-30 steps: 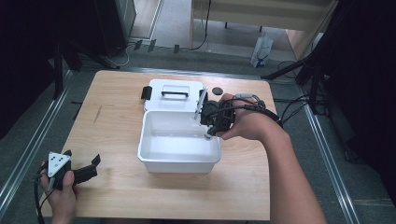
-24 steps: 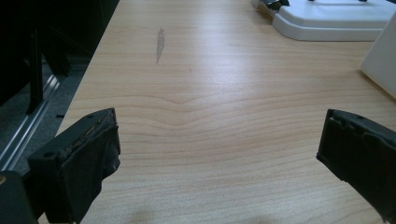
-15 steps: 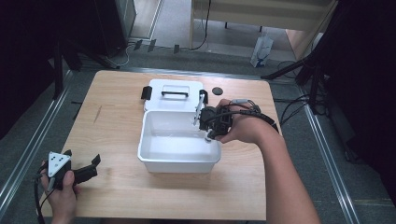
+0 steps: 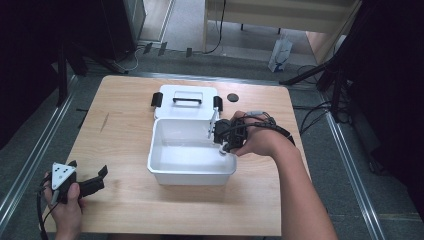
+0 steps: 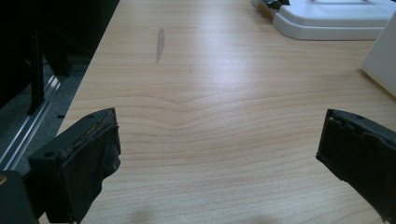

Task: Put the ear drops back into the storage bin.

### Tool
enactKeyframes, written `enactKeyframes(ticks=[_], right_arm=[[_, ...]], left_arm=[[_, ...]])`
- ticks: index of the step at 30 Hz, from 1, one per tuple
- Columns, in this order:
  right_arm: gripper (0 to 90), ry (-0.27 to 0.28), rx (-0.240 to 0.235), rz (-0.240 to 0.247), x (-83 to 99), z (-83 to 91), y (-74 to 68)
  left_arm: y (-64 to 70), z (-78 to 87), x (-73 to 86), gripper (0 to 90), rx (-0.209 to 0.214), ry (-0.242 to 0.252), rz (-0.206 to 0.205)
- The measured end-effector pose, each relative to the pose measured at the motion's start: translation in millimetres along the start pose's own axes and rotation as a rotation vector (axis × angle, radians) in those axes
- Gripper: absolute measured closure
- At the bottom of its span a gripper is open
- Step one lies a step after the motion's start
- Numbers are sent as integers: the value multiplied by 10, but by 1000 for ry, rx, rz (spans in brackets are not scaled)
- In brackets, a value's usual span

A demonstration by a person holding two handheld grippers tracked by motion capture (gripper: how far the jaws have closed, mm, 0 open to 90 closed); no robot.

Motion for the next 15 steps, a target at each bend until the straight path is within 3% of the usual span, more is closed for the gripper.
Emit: enactKeyframes(ticks=[6, 10, 14, 15], right_arm=[[718, -35, -20, 4, -45, -141, -38], [718, -26, -35, 11, -55, -219, -33], [717, -55, -49, -9, -76, -275, -44], [717, -50, -47, 7, -84, -300, -34]], left_arm=[[0, 0, 0, 1, 0, 0, 0], [0, 1, 0, 1, 0, 0, 0], [0, 1, 1, 1, 0, 1, -3], [1, 1, 1, 1, 0, 1, -2]])
Point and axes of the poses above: each handheld gripper's, and its own axes: z roughly backward along the jaws, x roughly out of its underside, y roughly to its right, the point moved 1 cm from there along -z, roughly forward along the jaws, and after that the axes turned 9 degrees about -y, right-handed, at the moved point
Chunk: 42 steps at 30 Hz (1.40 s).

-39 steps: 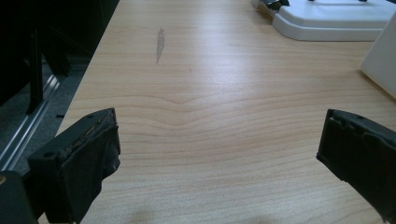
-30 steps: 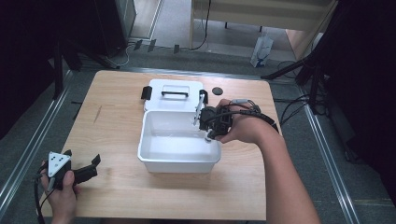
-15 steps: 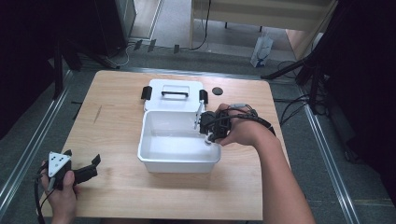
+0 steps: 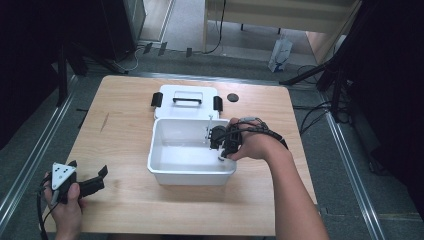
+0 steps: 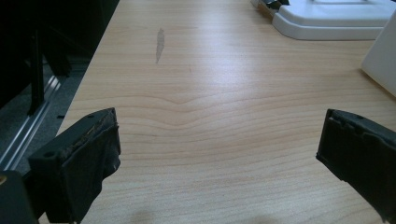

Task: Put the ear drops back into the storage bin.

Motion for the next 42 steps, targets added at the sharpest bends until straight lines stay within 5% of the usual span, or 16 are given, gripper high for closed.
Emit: enactKeyframes(ticks=[15, 24, 42], right_arm=[[699, -24, -19, -28, -28, -50, 11], [467, 56, 24, -79, 6, 50, 15], [203, 188, 67, -175, 237, 396, -15]], left_arm=[[0, 0, 0, 1, 2, 2, 2], [-2, -1, 1, 1, 3, 3, 6], [3, -2, 0, 1, 1, 5, 3]])
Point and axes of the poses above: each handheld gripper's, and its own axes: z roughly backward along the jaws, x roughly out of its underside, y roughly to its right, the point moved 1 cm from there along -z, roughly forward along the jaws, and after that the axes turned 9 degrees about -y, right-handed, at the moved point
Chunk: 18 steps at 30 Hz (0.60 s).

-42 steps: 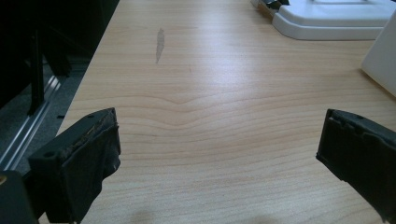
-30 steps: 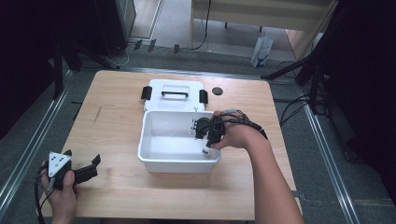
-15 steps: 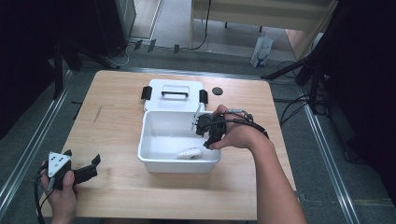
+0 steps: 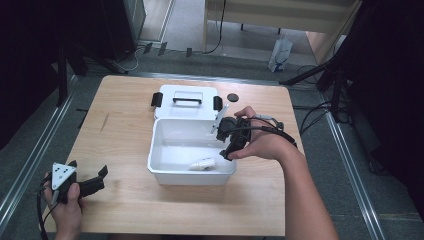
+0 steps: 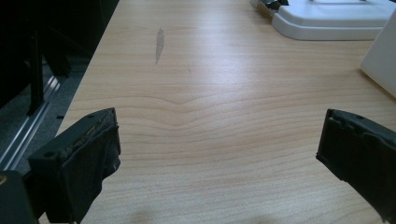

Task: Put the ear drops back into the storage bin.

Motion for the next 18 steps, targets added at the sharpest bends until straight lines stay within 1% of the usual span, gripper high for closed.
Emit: enactKeyframes(ticks=[5, 8, 13, 18], right_arm=[[99, 6, 39, -42, 101, 94, -5], [0, -1, 39, -64, 170, 133, -12], [0, 12, 34, -75, 308, 186, -34], [0, 16, 39, -106, 475, 183, -41]], left_arm=[[1, 1, 0, 1, 0, 0, -1], [-1, 1, 0, 1, 0, -1, -3], [1, -1, 0, 1, 0, 2, -2], [2, -1, 1, 1, -1, 2, 0]])
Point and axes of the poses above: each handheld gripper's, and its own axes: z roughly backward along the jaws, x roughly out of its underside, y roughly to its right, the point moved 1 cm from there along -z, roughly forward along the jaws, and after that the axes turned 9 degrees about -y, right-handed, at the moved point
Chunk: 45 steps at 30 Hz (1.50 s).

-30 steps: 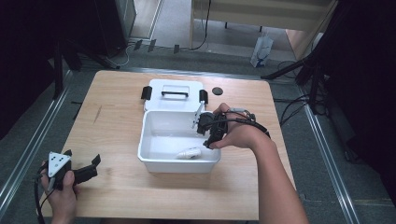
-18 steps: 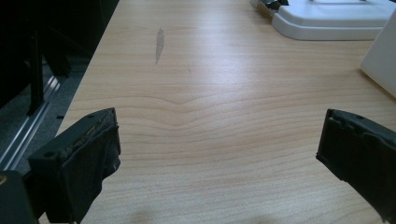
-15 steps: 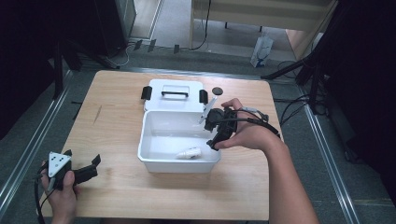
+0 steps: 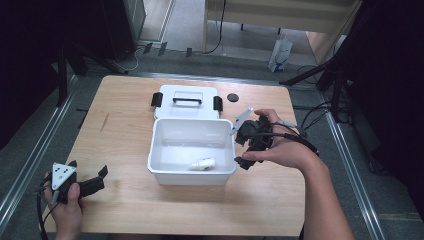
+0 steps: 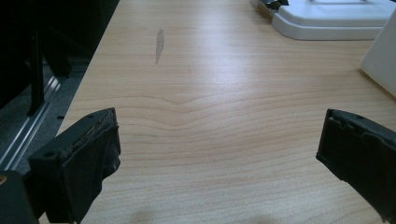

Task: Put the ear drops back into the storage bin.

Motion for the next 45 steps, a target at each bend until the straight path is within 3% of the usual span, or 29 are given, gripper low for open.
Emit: enactKeyframes(ticks=[14, 30, 33, 45], right_arm=[[0, -7, -15, -110, 571, -212, 2], [0, -5, -26, -229, 1145, -539, -153], [0, 20, -12, -239, 1232, -598, -180], [0, 126, 21, -356, 1594, -844, -373]], left_arm=[[0, 2, 0, 1, -1, -3, -2], [5, 4, 2, 1, -3, -7, -9], [5, 5, 2, 1, -3, -7, -9], [8, 5, 2, 1, -5, -7, -12]])
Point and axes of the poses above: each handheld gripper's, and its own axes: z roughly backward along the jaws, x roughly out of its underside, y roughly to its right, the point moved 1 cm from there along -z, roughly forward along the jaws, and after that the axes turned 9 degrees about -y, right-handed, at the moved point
